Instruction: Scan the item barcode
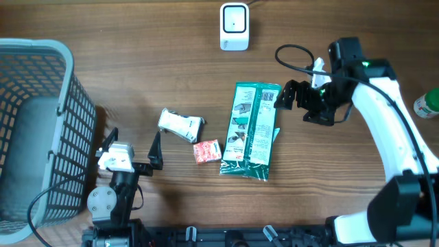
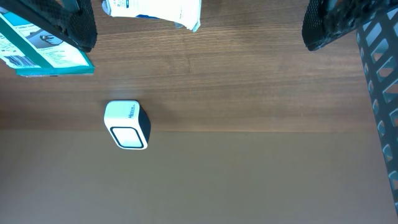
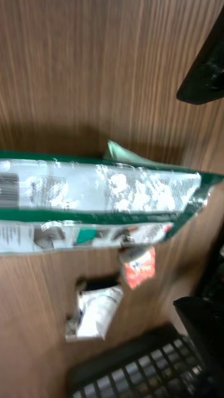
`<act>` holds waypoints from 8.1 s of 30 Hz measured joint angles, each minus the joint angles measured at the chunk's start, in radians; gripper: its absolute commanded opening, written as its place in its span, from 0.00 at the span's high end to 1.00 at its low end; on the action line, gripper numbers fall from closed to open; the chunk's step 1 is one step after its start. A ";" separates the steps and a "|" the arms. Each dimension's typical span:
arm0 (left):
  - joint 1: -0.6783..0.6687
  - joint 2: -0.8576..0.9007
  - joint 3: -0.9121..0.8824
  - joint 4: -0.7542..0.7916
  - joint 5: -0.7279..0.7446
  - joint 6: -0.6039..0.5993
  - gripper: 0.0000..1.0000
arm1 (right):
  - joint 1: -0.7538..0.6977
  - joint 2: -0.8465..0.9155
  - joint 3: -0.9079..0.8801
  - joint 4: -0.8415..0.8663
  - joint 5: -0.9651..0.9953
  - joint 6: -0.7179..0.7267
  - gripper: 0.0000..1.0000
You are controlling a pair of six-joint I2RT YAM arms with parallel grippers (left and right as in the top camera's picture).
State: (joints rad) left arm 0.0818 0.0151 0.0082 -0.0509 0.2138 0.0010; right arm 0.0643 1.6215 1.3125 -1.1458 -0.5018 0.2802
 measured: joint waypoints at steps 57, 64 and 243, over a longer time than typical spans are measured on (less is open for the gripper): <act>0.000 0.001 0.000 -0.001 0.000 0.000 0.00 | 0.077 -0.412 -0.218 0.358 -0.401 -0.466 0.96; 0.000 0.001 0.000 -0.001 0.000 0.000 0.00 | 0.116 -0.173 -0.219 0.476 -0.109 -0.279 0.96; 0.000 0.001 0.002 -0.002 0.000 0.000 0.00 | -0.147 -0.842 -0.395 -0.013 0.076 0.306 0.00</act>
State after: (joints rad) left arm 0.0818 0.0158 0.0101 -0.0532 0.2134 0.0010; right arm -0.0826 0.7792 0.9176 -1.1587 -0.4259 0.5861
